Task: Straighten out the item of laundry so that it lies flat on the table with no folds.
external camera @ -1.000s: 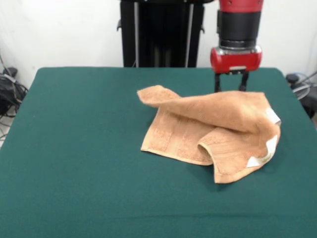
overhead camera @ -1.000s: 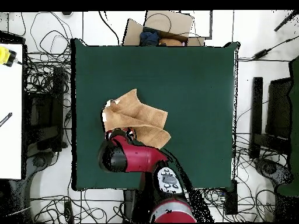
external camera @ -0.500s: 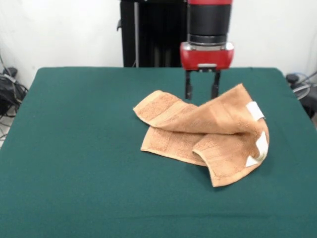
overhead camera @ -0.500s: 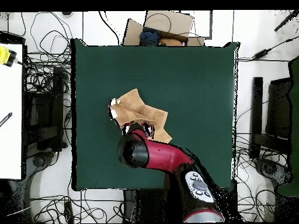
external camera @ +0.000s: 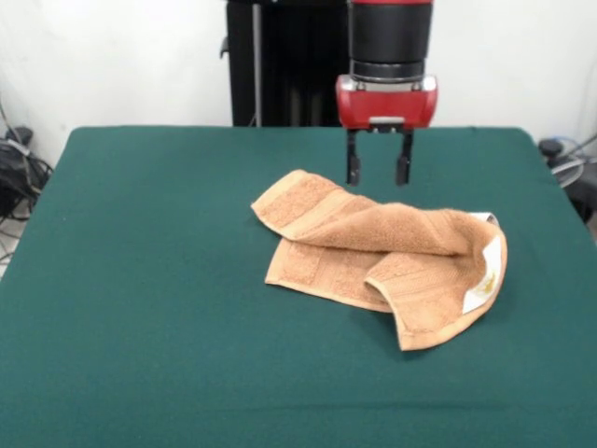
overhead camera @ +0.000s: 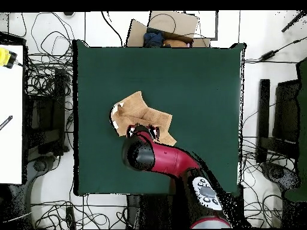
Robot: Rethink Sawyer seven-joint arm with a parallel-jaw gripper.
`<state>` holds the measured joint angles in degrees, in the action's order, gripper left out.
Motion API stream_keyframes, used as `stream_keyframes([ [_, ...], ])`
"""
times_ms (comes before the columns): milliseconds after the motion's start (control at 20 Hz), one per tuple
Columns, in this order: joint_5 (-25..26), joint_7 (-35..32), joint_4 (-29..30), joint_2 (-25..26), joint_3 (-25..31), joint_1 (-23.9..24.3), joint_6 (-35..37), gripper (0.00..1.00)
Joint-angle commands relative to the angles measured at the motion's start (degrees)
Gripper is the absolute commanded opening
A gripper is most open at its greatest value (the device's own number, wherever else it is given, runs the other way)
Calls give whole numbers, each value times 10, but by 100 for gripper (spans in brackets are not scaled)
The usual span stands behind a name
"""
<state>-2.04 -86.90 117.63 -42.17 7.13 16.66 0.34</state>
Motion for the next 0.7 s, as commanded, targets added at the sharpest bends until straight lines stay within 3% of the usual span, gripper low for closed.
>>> stream_keyframes([
  [50, -49, -148, 14, -16, 47, -23, 47, 100],
  [250, -65, -137, 20, -63, 50, -19, 100, 100],
  [400, -56, -124, 23, -61, 67, 3, 81, 100],
  [450, -46, -118, 16, -40, 72, 12, 56, 100],
  [550, -16, -90, -32, 51, 91, 42, 4, 100],
  [700, 15, -57, -86, 137, 121, 79, -24, 100],
])
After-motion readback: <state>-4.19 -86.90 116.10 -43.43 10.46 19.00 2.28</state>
